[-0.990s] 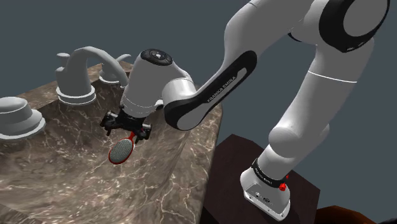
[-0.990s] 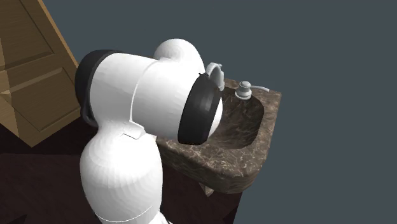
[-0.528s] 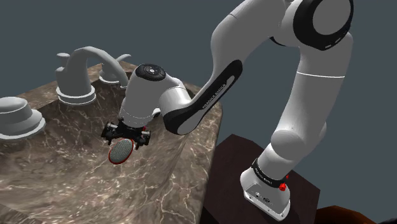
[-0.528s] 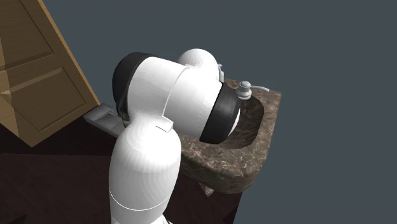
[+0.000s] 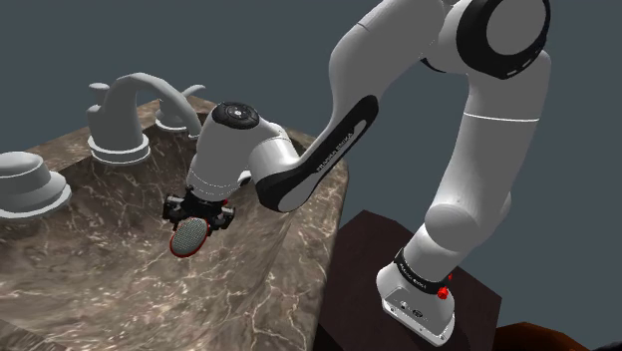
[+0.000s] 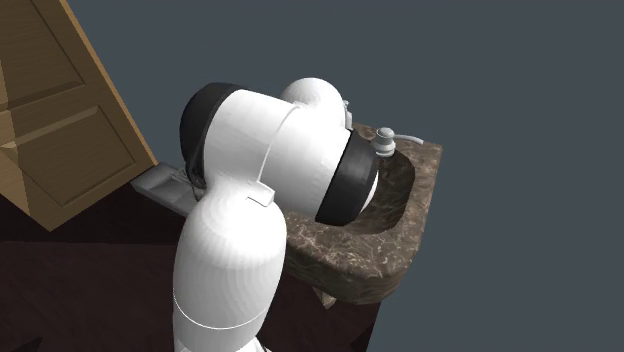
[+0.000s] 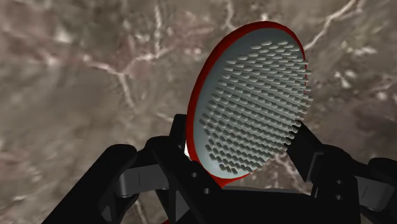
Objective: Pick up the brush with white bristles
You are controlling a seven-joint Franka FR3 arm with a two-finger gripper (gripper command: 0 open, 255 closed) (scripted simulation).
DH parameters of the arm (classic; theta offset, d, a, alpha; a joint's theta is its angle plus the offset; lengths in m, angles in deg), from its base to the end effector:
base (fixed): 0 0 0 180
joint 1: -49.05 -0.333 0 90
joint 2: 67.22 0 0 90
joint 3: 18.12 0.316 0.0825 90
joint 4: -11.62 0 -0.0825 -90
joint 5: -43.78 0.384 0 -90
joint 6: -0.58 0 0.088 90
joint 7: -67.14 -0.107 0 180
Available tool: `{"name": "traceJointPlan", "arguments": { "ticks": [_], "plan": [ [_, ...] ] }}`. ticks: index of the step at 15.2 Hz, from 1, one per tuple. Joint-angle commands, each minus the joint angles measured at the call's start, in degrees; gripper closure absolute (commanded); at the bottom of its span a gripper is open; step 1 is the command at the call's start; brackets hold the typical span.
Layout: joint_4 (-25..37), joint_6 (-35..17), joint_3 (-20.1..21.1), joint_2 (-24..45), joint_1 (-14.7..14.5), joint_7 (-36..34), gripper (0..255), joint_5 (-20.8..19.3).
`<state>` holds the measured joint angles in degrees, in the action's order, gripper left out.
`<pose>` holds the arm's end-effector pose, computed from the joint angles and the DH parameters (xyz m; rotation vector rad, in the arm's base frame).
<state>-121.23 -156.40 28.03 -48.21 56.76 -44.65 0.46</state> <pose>0.3996 0.3554 0.2615 -2.7619 0.9562 -0.2833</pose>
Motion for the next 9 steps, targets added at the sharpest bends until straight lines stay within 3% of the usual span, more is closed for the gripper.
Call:
{"name": "traceJointPlan", "arguments": {
  "ticks": [1, 3, 9],
  "plan": [
    [-0.04, 0.02, -0.04, 0.09, 0.00, 0.01, 255, 0.00],
    [-0.02, 0.06, 0.05, 0.05, 0.08, 0.12, 255, 0.12],
    [-0.65, 2.33, 6.51, -4.37, 5.40, 6.52, 255, 8.60]
  ]
}}
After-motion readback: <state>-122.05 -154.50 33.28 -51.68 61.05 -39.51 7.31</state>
